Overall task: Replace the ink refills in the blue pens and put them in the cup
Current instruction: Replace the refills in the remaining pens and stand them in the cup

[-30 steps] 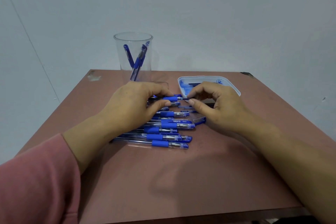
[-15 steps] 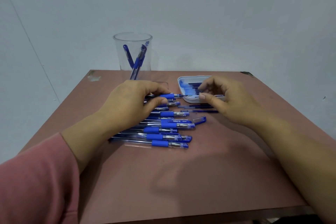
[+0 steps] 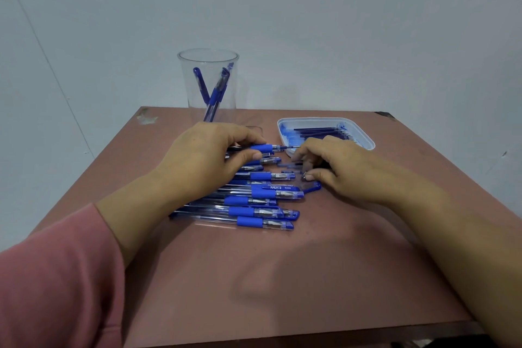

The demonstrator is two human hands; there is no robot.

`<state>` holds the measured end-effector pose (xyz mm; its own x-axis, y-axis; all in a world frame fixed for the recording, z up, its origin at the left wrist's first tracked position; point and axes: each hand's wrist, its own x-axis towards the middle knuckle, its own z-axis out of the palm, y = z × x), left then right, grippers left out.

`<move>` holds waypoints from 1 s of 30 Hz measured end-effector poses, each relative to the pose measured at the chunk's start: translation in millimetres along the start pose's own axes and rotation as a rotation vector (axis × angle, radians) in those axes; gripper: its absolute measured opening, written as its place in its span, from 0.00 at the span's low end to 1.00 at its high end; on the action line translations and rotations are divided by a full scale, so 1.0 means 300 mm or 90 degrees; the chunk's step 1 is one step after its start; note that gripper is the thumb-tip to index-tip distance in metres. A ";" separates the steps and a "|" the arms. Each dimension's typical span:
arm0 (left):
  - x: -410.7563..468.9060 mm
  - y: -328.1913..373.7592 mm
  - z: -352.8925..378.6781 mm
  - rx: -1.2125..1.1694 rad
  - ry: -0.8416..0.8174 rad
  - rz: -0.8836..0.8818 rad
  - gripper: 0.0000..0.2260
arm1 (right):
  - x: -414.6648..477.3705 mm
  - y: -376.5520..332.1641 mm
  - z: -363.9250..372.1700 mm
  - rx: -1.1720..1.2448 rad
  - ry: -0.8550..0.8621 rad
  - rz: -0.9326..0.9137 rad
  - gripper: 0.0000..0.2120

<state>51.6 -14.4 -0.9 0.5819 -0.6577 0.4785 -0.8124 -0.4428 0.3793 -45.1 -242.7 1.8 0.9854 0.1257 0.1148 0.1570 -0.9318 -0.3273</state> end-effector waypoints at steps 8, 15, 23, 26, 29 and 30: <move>-0.001 0.000 -0.004 -0.004 -0.005 0.000 0.11 | -0.010 0.011 -0.024 0.083 0.074 -0.013 0.19; -0.007 0.006 0.000 -0.019 0.005 0.025 0.09 | -0.006 -0.034 0.023 0.139 0.252 -0.112 0.15; -0.004 0.000 0.004 -0.012 0.012 0.031 0.10 | -0.020 -0.019 0.005 0.148 0.291 -0.097 0.13; -0.006 0.006 0.006 -0.005 0.011 0.045 0.10 | -0.017 -0.038 0.014 0.163 0.277 -0.109 0.12; -0.005 0.006 0.007 0.001 0.008 0.043 0.10 | -0.002 -0.042 0.032 0.150 0.255 -0.122 0.11; -0.005 0.006 0.008 0.003 0.004 0.042 0.10 | -0.004 -0.039 0.031 0.156 0.257 -0.117 0.10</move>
<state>49.1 -15.6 -2.8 0.5270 -0.6815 0.5079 -0.8494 -0.4013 0.3428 -47.5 -228.8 -3.1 0.8435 0.0923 0.5291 0.3835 -0.7932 -0.4730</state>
